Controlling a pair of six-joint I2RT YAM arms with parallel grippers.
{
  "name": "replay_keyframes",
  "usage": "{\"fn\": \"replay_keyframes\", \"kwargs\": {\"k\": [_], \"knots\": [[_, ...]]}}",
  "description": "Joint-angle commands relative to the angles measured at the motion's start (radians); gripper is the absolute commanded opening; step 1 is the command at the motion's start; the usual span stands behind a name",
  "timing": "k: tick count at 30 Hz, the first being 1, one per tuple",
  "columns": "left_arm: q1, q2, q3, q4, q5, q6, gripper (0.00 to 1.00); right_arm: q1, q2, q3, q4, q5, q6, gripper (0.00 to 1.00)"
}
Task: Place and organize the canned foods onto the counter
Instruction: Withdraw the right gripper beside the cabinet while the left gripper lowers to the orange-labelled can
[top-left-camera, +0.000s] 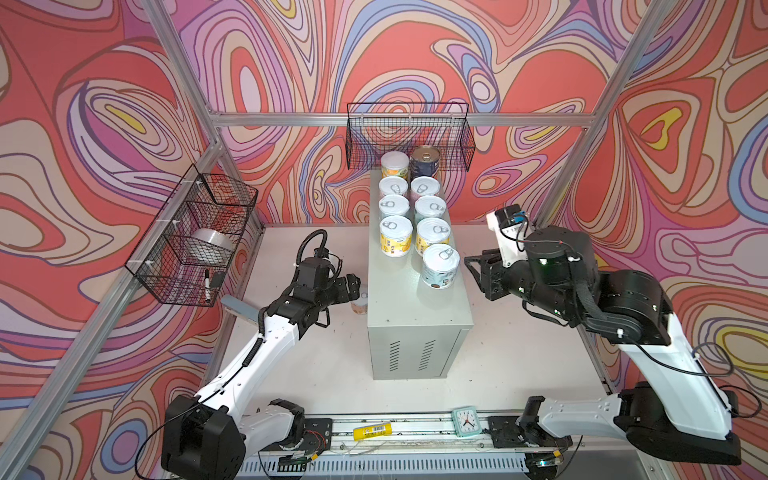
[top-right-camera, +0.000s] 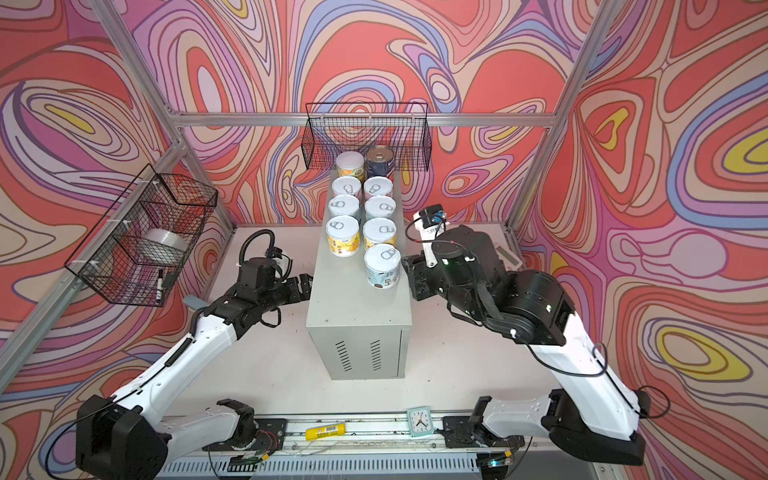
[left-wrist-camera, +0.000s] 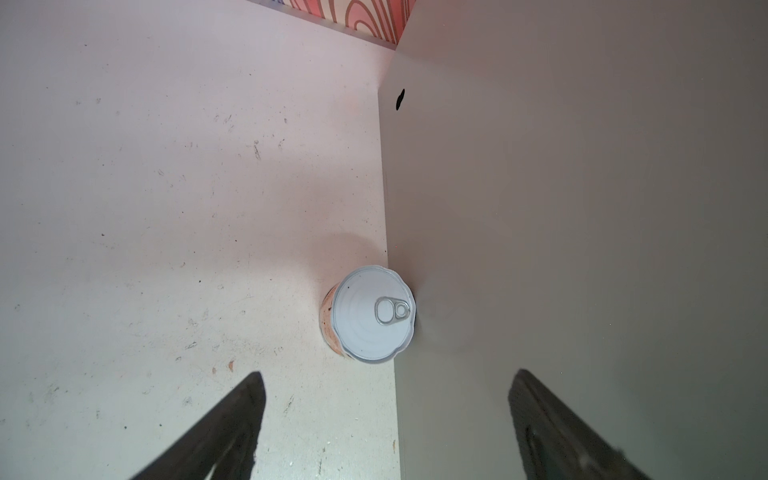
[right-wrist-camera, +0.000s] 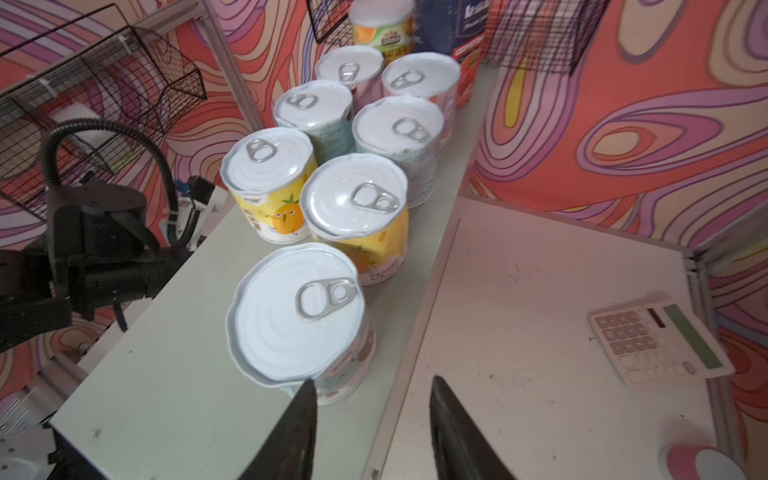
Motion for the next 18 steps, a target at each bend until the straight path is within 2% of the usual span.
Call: {"fn": "replay_keyframes", "kwargs": {"k": [1,3,7,10,13,16,18], "knots": [[-0.004,0.007,0.04,-0.015,-0.011,0.015,0.92,-0.039,-0.014,-0.043,0.043,0.165,-0.016,0.45],[-0.004,0.019,0.044,-0.017,-0.002,0.013,0.92,-0.159,-0.043,-0.105,0.101,0.086,-0.025,0.45],[-0.005,0.031,0.035,0.009,0.011,-0.002,0.92,-0.55,-0.056,-0.212,0.206,-0.247,-0.044,0.48],[-0.007,0.041,0.032,0.027,0.013,-0.011,0.92,-0.767,-0.05,-0.287,0.296,-0.403,-0.028,0.51],[-0.008,0.055,0.031,0.039,0.006,-0.011,0.92,-0.838,-0.041,-0.33,0.369,-0.377,-0.003,0.56],[-0.01,0.08,0.032,0.043,-0.002,-0.011,0.92,-0.87,-0.008,-0.365,0.417,-0.399,0.029,0.61],[-0.01,0.094,0.032,0.043,-0.003,-0.007,0.92,-0.887,-0.002,-0.424,0.479,-0.373,0.059,0.66]]}}
